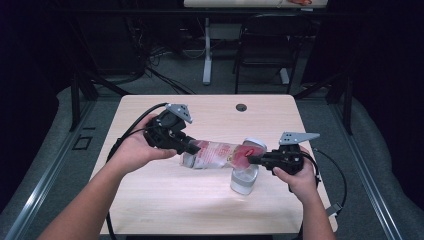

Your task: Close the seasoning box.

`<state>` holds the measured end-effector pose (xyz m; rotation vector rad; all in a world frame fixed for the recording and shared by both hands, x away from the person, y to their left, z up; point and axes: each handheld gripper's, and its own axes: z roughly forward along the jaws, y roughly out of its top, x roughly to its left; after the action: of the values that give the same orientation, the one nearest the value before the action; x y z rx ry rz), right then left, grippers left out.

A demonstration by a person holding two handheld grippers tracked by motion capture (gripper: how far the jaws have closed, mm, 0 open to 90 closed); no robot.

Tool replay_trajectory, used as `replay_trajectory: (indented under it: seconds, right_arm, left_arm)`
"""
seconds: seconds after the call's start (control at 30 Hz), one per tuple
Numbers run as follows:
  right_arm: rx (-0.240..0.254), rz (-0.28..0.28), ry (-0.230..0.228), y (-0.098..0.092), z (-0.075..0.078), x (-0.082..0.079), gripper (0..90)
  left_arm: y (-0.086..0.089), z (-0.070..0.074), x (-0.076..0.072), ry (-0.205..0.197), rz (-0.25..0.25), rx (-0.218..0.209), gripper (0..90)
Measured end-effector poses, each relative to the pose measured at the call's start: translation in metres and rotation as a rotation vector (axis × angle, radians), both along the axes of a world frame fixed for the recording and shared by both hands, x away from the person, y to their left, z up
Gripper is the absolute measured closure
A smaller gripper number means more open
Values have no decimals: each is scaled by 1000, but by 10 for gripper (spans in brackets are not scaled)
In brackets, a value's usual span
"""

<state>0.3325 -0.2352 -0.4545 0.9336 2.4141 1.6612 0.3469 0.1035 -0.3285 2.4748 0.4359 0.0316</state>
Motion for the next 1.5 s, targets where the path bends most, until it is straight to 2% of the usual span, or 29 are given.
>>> replay_trajectory:
  seconds: [1.5]
  right_arm:
    - [-6, -9, 8, -3, -2, -4, 817]
  left_arm:
    - [-9, 4, 1, -10, -18, -7, 753]
